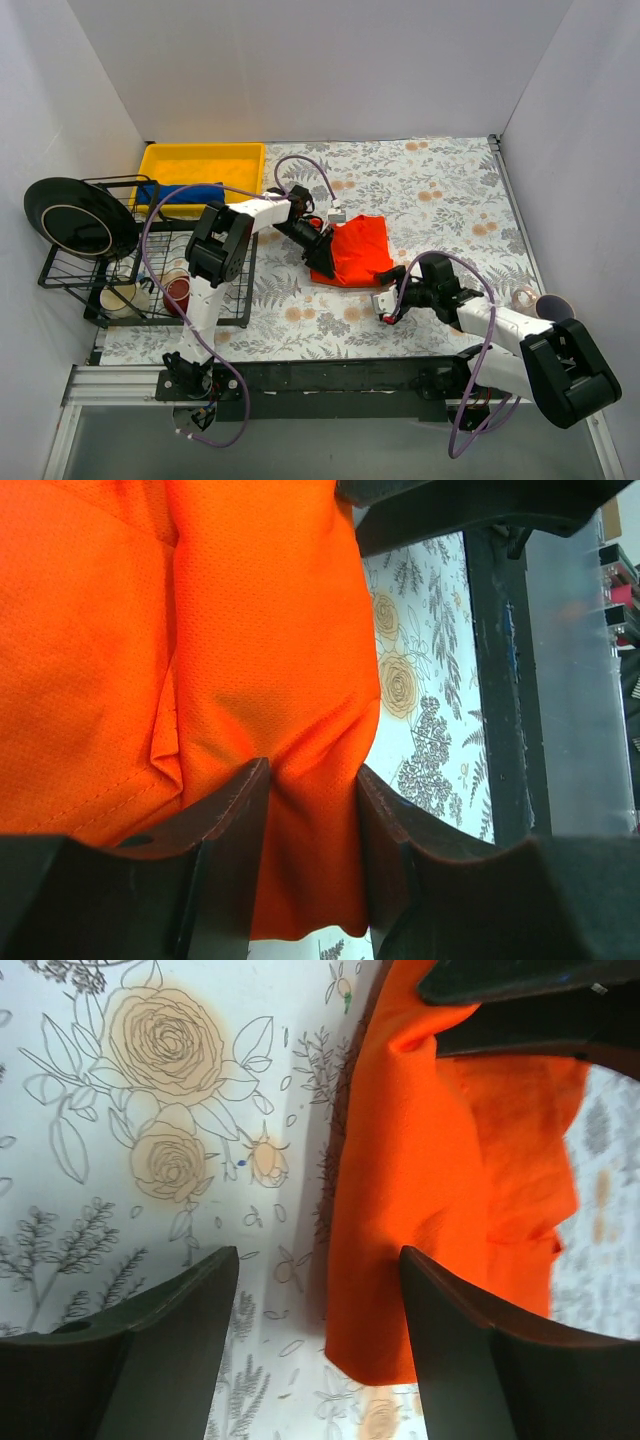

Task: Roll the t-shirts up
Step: Roll the T-shirt to the center of the board.

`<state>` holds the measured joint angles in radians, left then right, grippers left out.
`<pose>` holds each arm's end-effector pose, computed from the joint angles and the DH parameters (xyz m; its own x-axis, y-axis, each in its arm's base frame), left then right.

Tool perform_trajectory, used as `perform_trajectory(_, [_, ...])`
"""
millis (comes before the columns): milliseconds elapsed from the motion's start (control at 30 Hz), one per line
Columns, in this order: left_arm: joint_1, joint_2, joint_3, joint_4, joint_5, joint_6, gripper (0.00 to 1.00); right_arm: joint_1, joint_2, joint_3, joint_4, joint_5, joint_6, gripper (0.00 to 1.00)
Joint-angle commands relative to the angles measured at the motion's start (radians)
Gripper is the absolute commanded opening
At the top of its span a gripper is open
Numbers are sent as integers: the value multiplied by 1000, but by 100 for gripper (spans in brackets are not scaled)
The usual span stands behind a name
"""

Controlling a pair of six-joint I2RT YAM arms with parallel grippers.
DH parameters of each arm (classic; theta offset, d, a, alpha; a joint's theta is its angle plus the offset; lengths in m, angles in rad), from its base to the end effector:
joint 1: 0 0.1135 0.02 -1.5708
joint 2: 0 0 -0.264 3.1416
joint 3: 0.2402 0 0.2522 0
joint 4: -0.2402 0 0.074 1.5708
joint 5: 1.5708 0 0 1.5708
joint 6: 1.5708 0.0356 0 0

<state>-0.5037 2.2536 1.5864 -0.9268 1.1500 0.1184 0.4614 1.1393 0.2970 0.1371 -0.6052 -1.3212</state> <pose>0.3470 -0.2283 0.1253 -0.8483 0.5226 -0.0848 0.2808 0.3084 -0.9089 0.1666 0.1054 0.1435 0.5873 -0.5980 -0.5454 -0.7487 -0.1454 -0.6468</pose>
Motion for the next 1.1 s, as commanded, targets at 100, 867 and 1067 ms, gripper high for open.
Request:
perform_trajectory(100, [14,60,55,-104,-13,67,37,11,53,-67,202,22,-194,66])
perform_trajectory(867, [-16,-414,-382,496,-263,-58,57,28,209,323,-218,-36,163,3])
perform_trajectory(1067, [-96,-609,-604,749,-412,-51,60,28,261,373,-269,-8,244,1])
